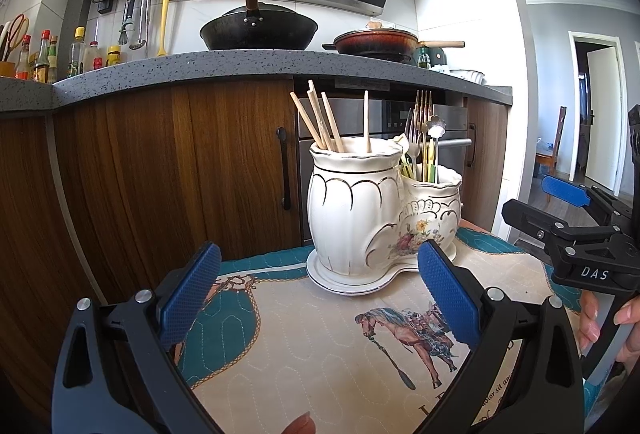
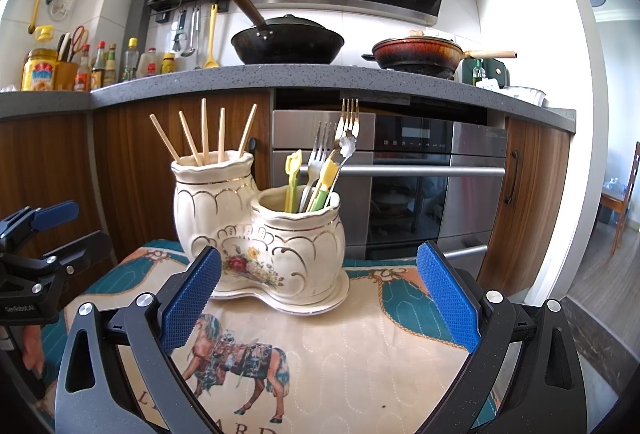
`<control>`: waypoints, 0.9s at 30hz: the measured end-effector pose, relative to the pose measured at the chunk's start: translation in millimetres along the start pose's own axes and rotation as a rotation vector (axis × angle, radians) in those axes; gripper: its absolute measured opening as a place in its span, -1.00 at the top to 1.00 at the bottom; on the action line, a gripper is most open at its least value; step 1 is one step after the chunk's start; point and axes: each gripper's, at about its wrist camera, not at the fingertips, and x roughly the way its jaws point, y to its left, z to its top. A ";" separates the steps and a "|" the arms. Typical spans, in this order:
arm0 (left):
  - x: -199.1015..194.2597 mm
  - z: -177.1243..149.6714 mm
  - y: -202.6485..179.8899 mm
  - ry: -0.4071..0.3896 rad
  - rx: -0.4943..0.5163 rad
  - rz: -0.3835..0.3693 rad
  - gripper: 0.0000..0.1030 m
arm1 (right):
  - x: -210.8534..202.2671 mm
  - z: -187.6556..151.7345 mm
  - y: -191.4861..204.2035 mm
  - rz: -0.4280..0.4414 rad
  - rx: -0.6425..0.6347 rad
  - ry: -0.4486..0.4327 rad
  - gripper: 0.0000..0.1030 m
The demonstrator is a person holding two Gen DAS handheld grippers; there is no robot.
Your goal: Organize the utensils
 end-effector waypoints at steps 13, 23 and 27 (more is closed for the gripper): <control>1.5 0.3 0.3 0.004 0.000 0.004 -0.89 | 0.4 0.0 0.1 0.000 0.001 0.000 -0.89; 3.3 -0.5 0.4 0.008 0.002 0.007 -0.89 | 0.5 0.0 0.0 0.000 0.001 0.001 -0.90; 4.2 -0.8 0.1 0.011 0.003 0.007 -0.89 | 0.6 0.0 0.0 0.000 0.000 0.001 -0.90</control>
